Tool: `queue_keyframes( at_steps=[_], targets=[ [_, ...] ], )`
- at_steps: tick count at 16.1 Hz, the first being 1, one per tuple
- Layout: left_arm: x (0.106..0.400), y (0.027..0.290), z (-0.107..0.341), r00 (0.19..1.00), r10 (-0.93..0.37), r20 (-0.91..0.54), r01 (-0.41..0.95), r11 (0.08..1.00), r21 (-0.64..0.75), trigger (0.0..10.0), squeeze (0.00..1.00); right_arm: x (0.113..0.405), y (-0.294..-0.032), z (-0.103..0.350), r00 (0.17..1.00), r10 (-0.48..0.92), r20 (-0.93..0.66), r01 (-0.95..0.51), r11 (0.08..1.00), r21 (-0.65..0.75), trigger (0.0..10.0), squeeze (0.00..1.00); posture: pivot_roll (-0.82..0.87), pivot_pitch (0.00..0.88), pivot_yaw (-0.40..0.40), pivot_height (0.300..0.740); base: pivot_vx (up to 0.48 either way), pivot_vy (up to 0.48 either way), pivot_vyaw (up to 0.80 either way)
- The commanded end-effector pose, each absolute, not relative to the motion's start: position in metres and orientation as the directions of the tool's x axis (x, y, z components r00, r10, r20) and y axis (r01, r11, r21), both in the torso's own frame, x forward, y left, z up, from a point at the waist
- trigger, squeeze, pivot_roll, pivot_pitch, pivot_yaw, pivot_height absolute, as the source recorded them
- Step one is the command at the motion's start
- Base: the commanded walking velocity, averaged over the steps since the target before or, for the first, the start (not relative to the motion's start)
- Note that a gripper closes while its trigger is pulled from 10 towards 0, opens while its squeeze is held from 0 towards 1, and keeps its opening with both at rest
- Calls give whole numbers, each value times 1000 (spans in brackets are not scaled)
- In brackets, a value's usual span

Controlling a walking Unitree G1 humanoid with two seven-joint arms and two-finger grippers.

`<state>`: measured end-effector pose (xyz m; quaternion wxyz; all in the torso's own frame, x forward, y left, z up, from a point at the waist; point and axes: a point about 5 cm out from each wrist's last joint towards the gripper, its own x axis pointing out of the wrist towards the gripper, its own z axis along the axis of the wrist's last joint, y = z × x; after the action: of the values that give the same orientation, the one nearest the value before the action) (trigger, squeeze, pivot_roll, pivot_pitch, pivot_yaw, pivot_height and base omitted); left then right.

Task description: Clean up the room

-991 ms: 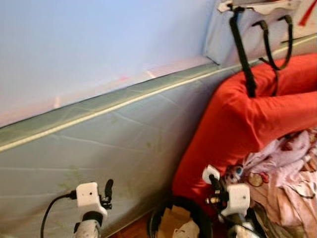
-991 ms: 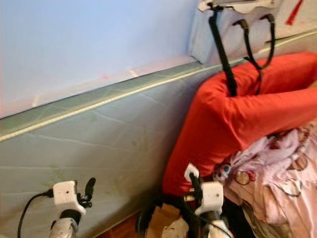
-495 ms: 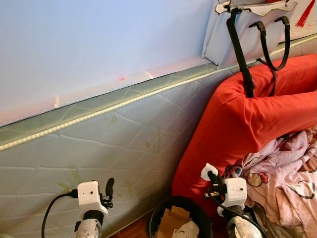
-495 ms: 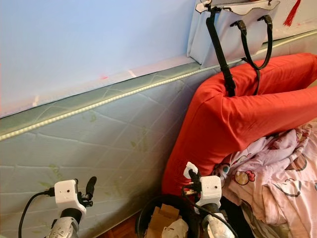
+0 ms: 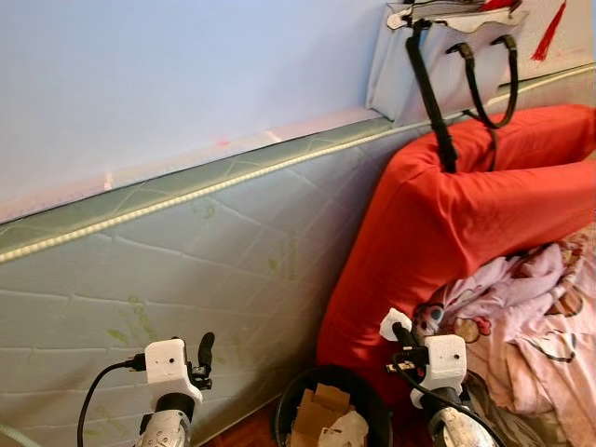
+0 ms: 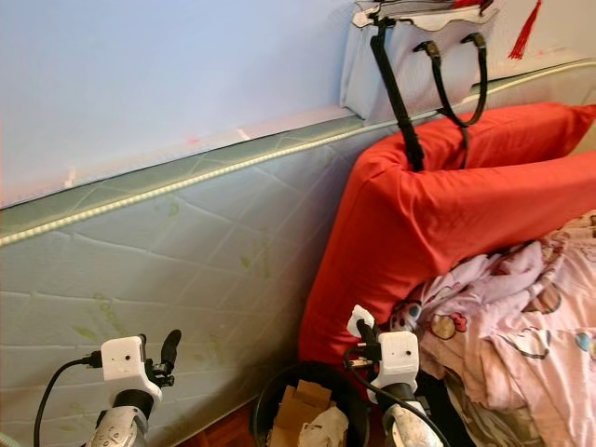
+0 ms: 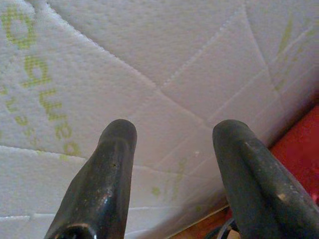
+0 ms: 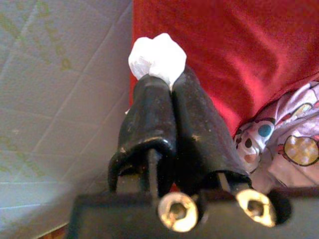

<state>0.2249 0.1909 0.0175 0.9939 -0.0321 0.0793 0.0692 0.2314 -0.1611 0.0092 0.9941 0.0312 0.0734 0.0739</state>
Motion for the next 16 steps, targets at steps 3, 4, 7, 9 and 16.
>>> queue_keyframes(
  at_steps=[3,4,7,9,16],
  targets=[
    [225,189,18,977,127,-171,-135,990,-36,10000,0,230,-160,6,974,161,-160,-150,986,78,10000,0,31,0,-36,685,0,0,0],
    [225,189,18,977,127,-173,-135,990,-36,10000,0,231,-158,5,970,187,-159,-175,981,85,10000,0,30,0,-35,685,0,0,0],
    [225,189,17,976,123,-178,-132,991,-36,10000,0,231,-154,4,953,257,-163,-246,965,86,10000,0,29,0,-32,685,0,0,0],
    [226,189,17,976,121,-180,-130,991,-40,10000,0,229,-159,-3,950,248,-188,-236,968,87,10000,0,28,0,-32,685,0,0,0],
    [226,189,17,976,117,-181,-126,991,-39,10000,0,232,-161,-6,951,229,-206,-214,973,89,10000,0,32,0,-30,665,0,0,0]
  ],
)
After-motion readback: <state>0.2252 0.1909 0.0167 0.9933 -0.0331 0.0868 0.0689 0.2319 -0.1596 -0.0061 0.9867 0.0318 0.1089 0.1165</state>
